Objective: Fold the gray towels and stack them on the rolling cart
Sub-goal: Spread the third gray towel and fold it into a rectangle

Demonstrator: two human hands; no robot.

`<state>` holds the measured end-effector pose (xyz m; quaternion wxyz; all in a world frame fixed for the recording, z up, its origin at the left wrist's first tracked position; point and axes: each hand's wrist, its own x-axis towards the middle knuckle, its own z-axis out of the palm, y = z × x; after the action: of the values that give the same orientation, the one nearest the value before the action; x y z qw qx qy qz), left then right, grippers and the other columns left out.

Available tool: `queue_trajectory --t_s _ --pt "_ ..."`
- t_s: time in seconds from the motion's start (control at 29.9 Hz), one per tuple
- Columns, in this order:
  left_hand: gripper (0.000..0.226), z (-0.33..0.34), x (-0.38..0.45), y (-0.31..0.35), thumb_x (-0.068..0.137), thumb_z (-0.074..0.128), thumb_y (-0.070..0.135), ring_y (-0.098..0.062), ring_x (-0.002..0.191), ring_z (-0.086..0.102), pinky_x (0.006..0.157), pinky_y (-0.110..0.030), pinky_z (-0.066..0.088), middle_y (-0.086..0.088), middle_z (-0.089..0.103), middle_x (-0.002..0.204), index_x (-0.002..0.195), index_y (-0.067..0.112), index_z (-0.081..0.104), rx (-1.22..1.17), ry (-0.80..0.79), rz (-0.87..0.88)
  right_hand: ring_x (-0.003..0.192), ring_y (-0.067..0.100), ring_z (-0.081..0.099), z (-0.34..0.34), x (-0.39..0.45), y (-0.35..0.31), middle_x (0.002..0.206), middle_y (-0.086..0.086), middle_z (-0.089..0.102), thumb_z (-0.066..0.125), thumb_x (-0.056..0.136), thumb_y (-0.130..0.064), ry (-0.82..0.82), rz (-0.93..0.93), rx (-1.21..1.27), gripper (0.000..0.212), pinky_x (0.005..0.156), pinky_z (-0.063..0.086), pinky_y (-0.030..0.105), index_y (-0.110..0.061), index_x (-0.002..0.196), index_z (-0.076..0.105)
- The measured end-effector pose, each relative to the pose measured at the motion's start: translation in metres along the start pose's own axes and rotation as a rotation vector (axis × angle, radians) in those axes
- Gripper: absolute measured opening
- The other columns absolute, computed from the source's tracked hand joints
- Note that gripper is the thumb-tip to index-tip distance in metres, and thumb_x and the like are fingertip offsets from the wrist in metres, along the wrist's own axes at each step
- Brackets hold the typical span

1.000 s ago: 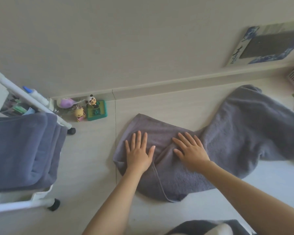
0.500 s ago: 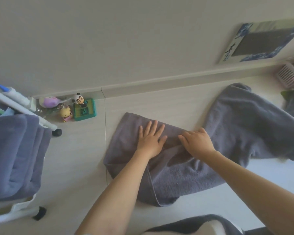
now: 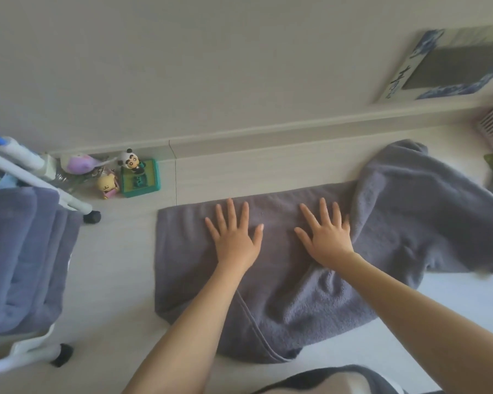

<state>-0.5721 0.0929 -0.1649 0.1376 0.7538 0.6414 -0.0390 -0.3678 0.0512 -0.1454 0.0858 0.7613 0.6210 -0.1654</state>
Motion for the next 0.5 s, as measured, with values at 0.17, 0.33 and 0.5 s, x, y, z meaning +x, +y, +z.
queue_trajectory --t_s 0.17,0.33,0.5 --pt "0.066 -0.003 0.014 -0.014 0.093 0.013 0.062 -0.034 0.144 -0.013 0.110 -0.064 -0.011 -0.004 -0.009 0.159 0.150 0.034 -0.003 0.037 0.009 -0.008 0.142 0.036 -0.018 -0.010 0.026 0.010 0.157 -0.001 -0.018 0.012 0.085 -0.073 -0.063 0.046 -0.014 0.069 0.112 0.000 0.061 -0.046 0.144 -0.012" --pt "0.063 -0.007 0.035 -0.017 0.094 0.016 0.060 -0.032 0.145 -0.012 0.110 -0.063 -0.010 -0.002 -0.008 0.160 0.150 0.036 -0.001 0.047 0.026 -0.006 0.142 0.035 -0.017 -0.016 0.053 0.010 0.157 -0.002 -0.017 0.012 0.085 -0.073 -0.041 0.083 0.003 0.070 0.112 -0.005 0.062 -0.045 0.145 -0.011" --pt "0.062 -0.007 0.043 -0.024 0.094 0.017 0.059 -0.032 0.146 -0.007 0.111 -0.062 -0.008 -0.002 -0.003 0.160 0.150 0.036 0.003 0.076 0.061 0.017 0.142 0.035 -0.017 -0.016 0.066 0.005 0.157 0.000 -0.015 0.008 0.084 -0.074 -0.014 0.078 -0.039 0.071 0.110 -0.007 0.063 -0.043 0.145 -0.011"
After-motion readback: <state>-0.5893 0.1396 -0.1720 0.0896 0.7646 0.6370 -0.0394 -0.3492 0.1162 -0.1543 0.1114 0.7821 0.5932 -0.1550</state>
